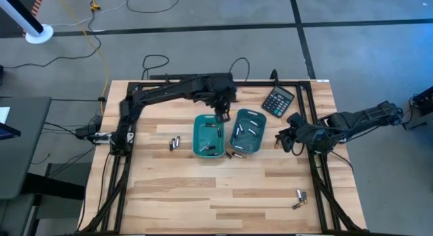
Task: Sort batteries
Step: Put the silver battery into the blue bin
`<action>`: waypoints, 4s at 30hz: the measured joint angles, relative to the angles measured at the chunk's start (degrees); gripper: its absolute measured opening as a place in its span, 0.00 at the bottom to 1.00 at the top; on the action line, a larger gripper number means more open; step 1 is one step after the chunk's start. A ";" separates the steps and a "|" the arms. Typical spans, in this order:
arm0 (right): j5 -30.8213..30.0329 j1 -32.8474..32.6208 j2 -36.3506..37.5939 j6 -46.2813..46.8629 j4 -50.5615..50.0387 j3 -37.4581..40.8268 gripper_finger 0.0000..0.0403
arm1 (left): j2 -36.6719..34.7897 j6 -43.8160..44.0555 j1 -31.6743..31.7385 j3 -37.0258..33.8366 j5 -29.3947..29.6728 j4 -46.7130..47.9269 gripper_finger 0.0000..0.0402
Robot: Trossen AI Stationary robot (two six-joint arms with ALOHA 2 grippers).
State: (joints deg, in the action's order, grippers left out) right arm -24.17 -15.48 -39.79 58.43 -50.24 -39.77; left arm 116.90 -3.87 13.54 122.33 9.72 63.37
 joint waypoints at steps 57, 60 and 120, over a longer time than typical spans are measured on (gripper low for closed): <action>33.07 -31.80 -21.44 67.44 5.08 7.17 0.39 | -51.93 17.87 -3.36 -75.03 8.02 -51.80 0.35; 32.95 -33.29 -21.44 68.19 5.68 7.61 0.39 | -51.93 19.39 -3.73 -75.03 8.03 -51.67 0.35; 24.00 -36.18 -25.16 62.59 14.26 8.98 0.11 | -51.93 27.55 -14.42 -74.94 6.84 -46.94 0.35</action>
State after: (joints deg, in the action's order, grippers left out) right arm -0.17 -51.66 -64.95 121.03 -35.98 -30.79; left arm 64.97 23.67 -0.88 47.40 16.57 16.44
